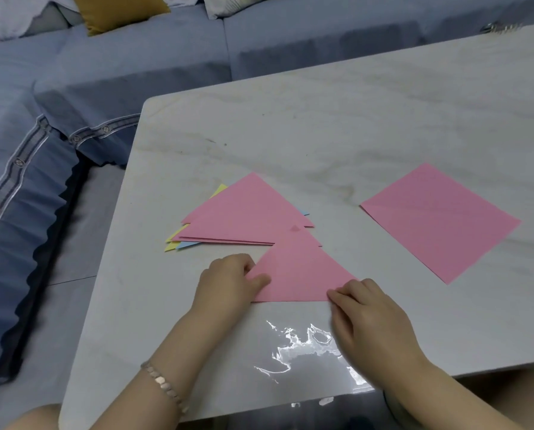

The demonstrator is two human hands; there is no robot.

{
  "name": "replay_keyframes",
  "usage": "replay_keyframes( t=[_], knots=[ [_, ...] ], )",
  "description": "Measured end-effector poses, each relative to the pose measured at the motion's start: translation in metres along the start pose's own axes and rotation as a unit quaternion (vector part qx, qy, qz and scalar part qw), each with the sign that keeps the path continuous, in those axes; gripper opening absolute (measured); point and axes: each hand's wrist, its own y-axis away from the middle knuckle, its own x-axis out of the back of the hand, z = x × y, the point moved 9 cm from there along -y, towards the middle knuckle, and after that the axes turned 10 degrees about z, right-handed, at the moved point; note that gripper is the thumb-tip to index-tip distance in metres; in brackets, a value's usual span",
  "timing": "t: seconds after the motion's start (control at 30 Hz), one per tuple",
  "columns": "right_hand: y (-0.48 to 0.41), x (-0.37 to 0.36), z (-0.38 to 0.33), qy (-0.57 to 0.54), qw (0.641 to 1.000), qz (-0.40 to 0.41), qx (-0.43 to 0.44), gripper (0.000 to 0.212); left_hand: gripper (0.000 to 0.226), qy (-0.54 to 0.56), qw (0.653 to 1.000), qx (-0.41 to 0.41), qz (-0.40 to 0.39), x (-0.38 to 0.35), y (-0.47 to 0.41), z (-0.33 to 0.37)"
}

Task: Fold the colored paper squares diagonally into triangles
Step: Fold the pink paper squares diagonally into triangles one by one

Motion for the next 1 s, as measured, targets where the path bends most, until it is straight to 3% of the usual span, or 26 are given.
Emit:
replay_keyframes(
  t=[0.17, 0.27, 0.33, 0.4, 0.53, 0.67, 0.83, 0.9, 1.0],
  knots=[
    [-0.017, 0.013, 0.027, -0.018, 0.998, 0.033, -0.045, 0.016, 0.027, 0.056, 0.994, -0.034, 0.093, 0.044, -0.011, 0.011],
    [-0.040, 0.015, 0.059, 0.041, 0.996, 0.014, -0.074, 0.029, 0.007, 0.004, 0.986, -0.022, 0.163, 0.072, -0.032, -0.002],
    [-0.053, 0.012, 0.086, 0.086, 0.991, -0.021, -0.105, 0.029, 0.031, -0.077, 0.978, -0.020, 0.193, 0.077, -0.036, -0.008],
    [-0.062, 0.010, 0.106, 0.135, 0.979, -0.065, -0.141, 0.023, 0.042, -0.069, 0.972, -0.054, 0.219, 0.072, -0.029, -0.001],
    [-0.073, 0.006, 0.120, 0.263, 0.935, -0.186, -0.147, 0.026, 0.033, 0.011, 0.980, -0.107, 0.169, 0.038, -0.008, 0.016],
    [-0.078, 0.007, 0.119, 0.324, 0.912, -0.220, -0.119, 0.038, 0.024, 0.076, 0.982, -0.116, 0.131, 0.019, 0.008, 0.028],
    [-0.079, 0.018, 0.114, 0.256, 0.946, -0.143, -0.137, 0.043, 0.021, 0.159, 0.980, -0.086, 0.083, 0.011, 0.015, 0.039],
    [-0.077, 0.026, 0.103, 0.188, 0.971, -0.072, -0.131, 0.043, 0.019, 0.250, 0.967, -0.018, 0.041, 0.007, 0.013, 0.040],
    [-0.067, 0.048, 0.053, 0.089, 0.993, 0.081, -0.010, 0.032, 0.013, 0.389, 0.912, 0.117, -0.051, -0.005, 0.010, 0.050]
  ],
)
